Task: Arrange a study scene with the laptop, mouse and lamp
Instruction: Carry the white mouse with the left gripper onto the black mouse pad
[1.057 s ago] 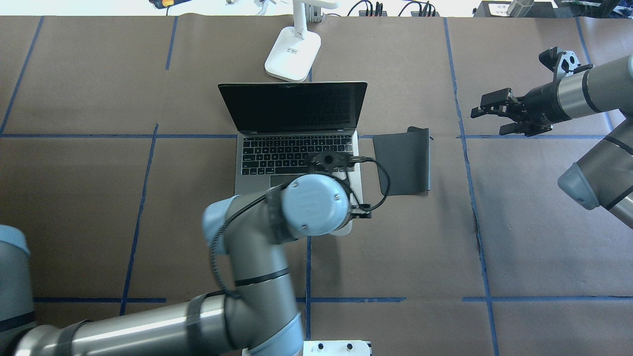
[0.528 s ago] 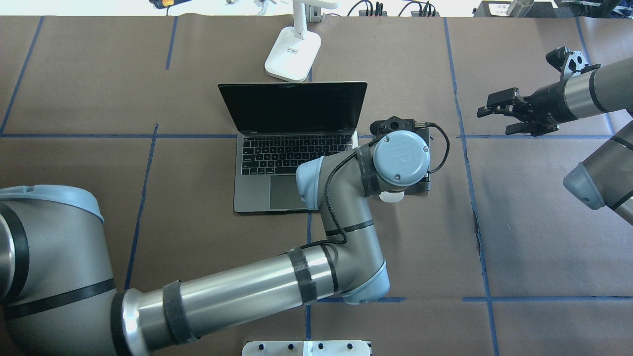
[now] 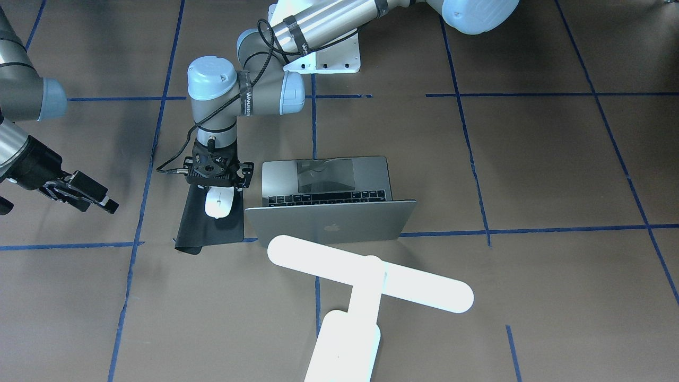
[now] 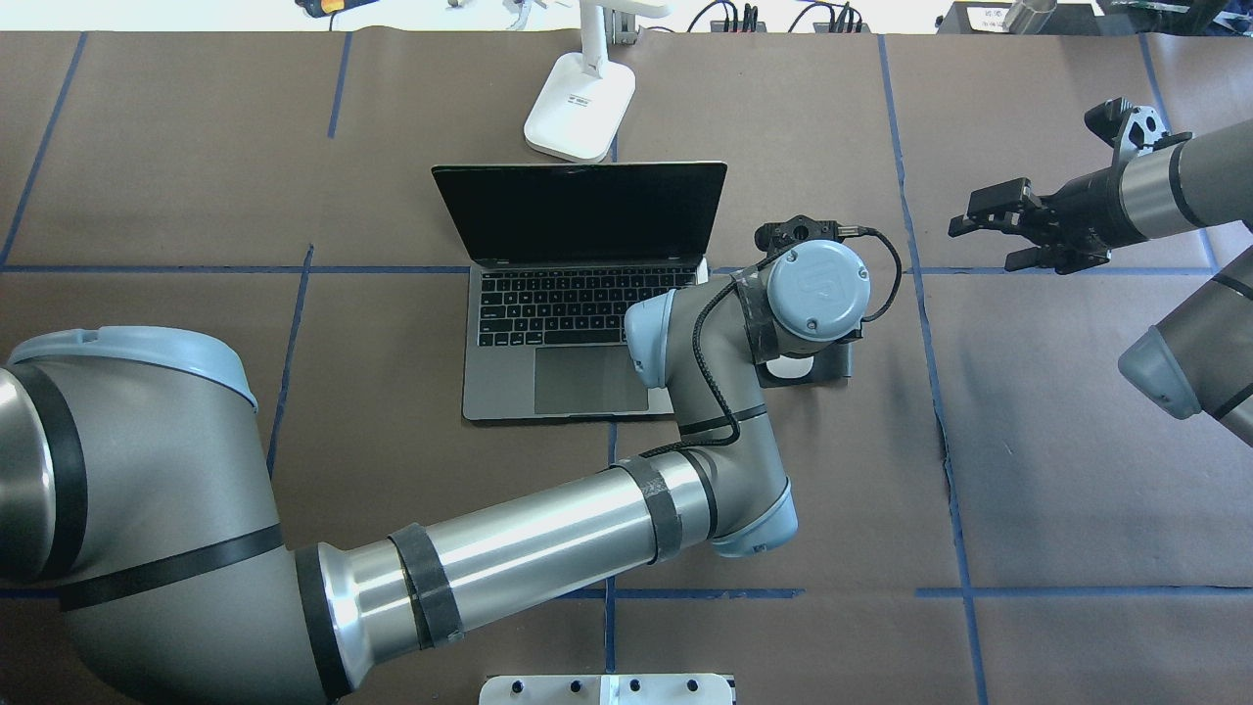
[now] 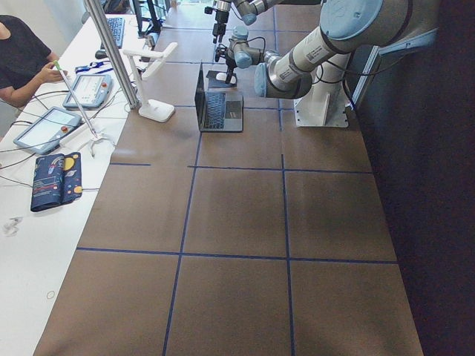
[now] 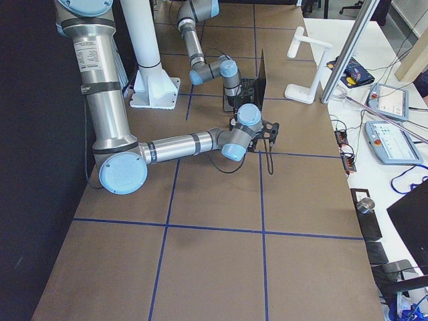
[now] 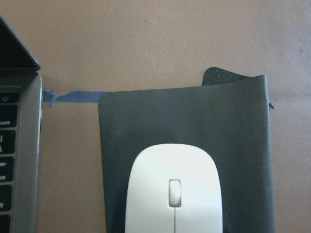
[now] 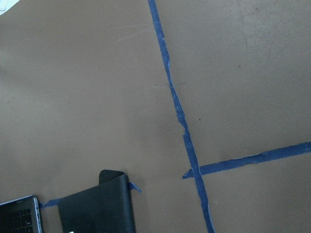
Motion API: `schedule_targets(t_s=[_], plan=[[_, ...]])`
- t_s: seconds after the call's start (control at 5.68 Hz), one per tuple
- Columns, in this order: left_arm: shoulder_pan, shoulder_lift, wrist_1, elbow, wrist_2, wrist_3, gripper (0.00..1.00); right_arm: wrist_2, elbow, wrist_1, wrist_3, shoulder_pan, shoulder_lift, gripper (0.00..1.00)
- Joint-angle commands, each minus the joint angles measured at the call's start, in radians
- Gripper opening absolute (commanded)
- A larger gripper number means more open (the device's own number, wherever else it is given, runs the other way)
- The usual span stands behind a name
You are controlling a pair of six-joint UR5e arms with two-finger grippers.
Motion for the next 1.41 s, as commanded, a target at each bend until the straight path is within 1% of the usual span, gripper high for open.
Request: schedule_targets(t_s=[0.0,0.18,0.35,0.53,0.7,0.88,1.06,1.23], plan=[[-0.001,-0.048,-0.047,0.083,0.005,0.003,0.18,0.000,0.002,0.000,0.000,0.000,-0.002,1.00],[-0.001,-0.048,-0.074,0.108,0.028,0.009,0.39,0.000,0.003,0.000,0.000,0.000,-0.007,1.00],[-0.001,-0.049,-0.096,0.110,0.028,0.009,0.82,-0.002,0.005,0.000,0.000,0.000,-0.011,1.00],[-0.001,-0.071,-0.098,0.107,0.030,0.006,1.00,-0.002,0.005,0.000,0.000,0.000,-0.011,1.00],[-0.007,-0.076,-0.093,0.081,0.025,-0.004,1.00,-0.003,0.004,0.000,0.000,0.000,-0.008,1.00],[-0.010,-0.066,-0.032,-0.010,0.015,-0.036,1.00,-0.008,0.004,0.000,0.000,0.000,-0.007,1.00],[-0.011,-0.038,0.129,-0.154,-0.001,-0.043,1.00,-0.006,0.002,0.000,-0.020,0.007,-0.010,1.00],[-0.011,0.084,0.228,-0.402,-0.036,-0.043,1.00,0.000,0.005,0.000,-0.021,0.018,-0.011,1.00]])
